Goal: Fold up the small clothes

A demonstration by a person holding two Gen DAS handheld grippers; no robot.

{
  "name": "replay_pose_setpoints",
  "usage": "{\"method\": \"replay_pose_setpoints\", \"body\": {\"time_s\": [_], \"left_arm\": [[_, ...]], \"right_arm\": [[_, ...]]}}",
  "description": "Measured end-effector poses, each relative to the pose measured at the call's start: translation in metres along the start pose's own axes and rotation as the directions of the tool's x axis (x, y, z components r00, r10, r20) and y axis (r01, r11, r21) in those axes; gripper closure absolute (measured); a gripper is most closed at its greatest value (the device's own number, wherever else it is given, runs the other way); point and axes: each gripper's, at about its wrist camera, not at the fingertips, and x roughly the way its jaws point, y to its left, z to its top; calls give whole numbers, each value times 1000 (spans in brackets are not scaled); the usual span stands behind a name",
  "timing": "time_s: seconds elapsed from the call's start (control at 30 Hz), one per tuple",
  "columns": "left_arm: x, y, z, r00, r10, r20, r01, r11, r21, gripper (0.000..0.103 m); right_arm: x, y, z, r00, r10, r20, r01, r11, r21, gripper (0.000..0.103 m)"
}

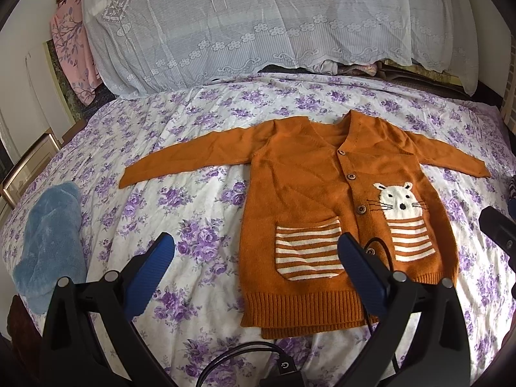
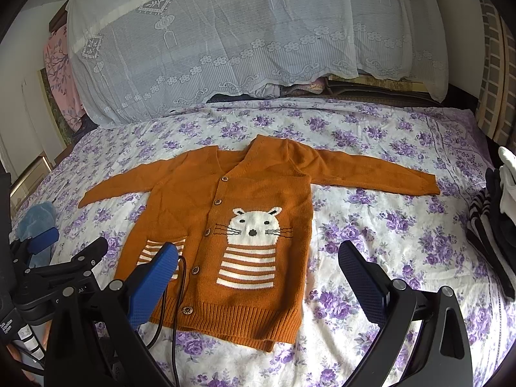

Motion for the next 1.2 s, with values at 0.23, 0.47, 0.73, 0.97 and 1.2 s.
{"method": "replay_pose_setpoints", "body": {"time_s": [0.23, 0.47, 0.73, 0.97, 1.2], "left_arm": [[-1, 0, 1, 1000, 1, -2, -1, 1000, -1, 4], [1, 1, 0, 1000, 0, -2, 0, 1000, 0, 4], [0, 1, 0, 1000, 0, -3, 0, 1000, 1, 4], [0, 0, 1, 1000, 0, -3, 0, 1000, 1, 4], [1, 1, 1, 1000, 0, -4, 0, 1000, 3, 4]], "right_arm": [[0, -1, 0, 1000, 1, 1, -1, 1000, 1, 3], [-1, 0, 1, 1000, 2, 2, -2, 1000, 0, 3], [-1, -1, 0, 1000, 2, 2, -2, 1000, 1, 3], [-1, 0, 1, 1000, 2, 3, -2, 1000, 2, 3], [-1, 0, 1, 1000, 3, 3, -3, 1000, 3, 3]]}}
